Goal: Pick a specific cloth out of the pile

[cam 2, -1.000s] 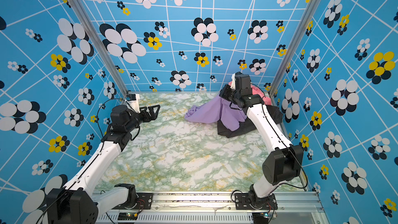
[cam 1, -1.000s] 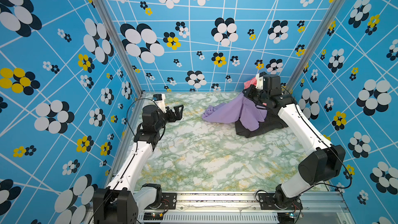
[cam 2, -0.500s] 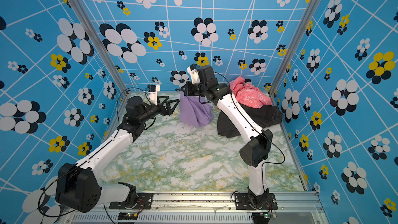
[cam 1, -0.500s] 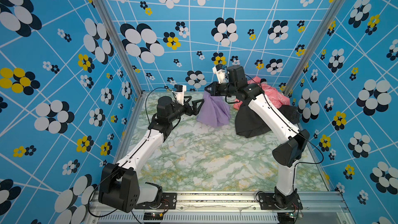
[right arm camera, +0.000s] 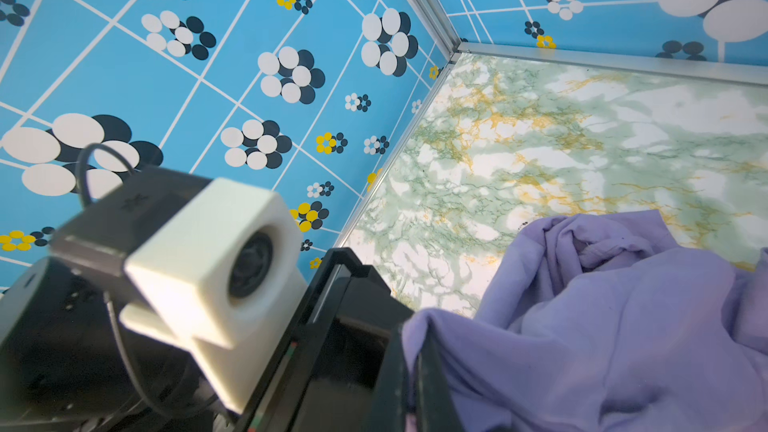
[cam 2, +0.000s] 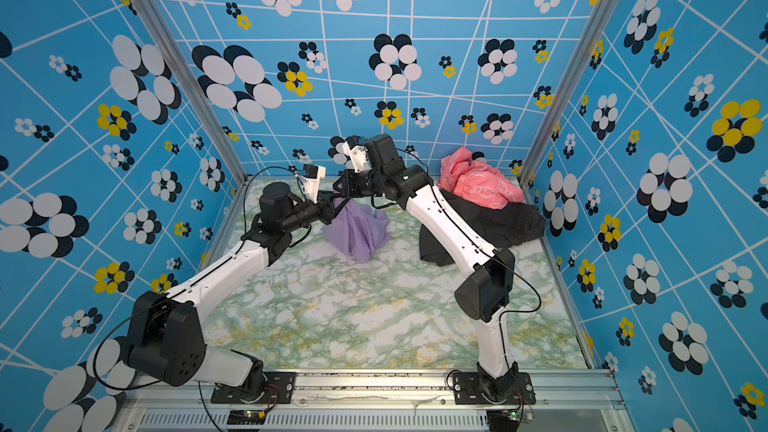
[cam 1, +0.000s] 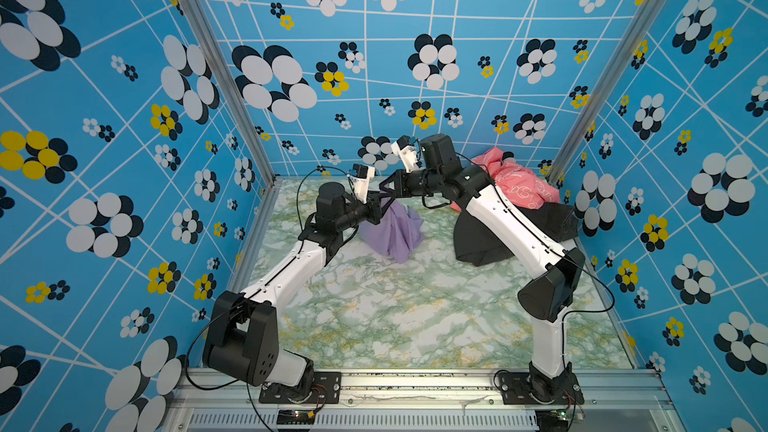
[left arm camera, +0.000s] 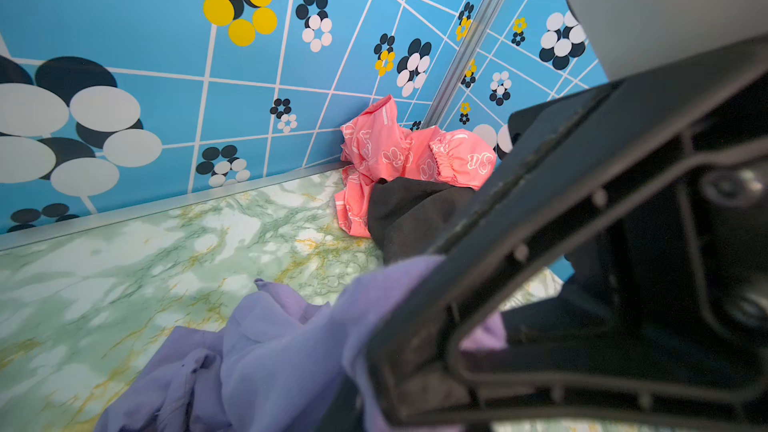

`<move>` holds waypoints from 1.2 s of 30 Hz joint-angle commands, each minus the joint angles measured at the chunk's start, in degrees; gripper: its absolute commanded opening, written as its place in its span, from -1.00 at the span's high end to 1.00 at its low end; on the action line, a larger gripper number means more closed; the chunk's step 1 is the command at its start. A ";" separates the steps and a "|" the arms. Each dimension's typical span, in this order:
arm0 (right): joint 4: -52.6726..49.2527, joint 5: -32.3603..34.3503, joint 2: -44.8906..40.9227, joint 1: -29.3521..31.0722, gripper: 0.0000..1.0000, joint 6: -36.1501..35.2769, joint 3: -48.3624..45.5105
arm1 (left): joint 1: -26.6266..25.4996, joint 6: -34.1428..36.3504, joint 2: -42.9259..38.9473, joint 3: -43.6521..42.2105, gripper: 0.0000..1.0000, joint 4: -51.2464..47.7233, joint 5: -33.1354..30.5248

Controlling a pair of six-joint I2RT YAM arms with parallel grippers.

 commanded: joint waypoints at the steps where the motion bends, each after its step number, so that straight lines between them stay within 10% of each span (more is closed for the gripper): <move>1: 2.43 -3.28 -2.29 0.03 0.86 1.65 -0.79 | 0.07 -0.47 1.52 2.54 1.00 0.07 0.68; 18: -2.12 4.31 -16.97 -6.17 -0.72 -4.49 -17.52 | 4.21 4.55 -3.67 5.69 1.00 -11.65 -9.04; 28: -4.35 8.45 -19.94 -7.09 -0.91 -6.60 -23.34 | 10.62 1.59 6.57 21.05 1.00 -13.00 -16.66; 36: -4.26 11.18 -19.13 -7.67 -0.96 -6.89 -22.87 | 14.47 0.01 29.06 57.97 1.00 -17.98 -15.32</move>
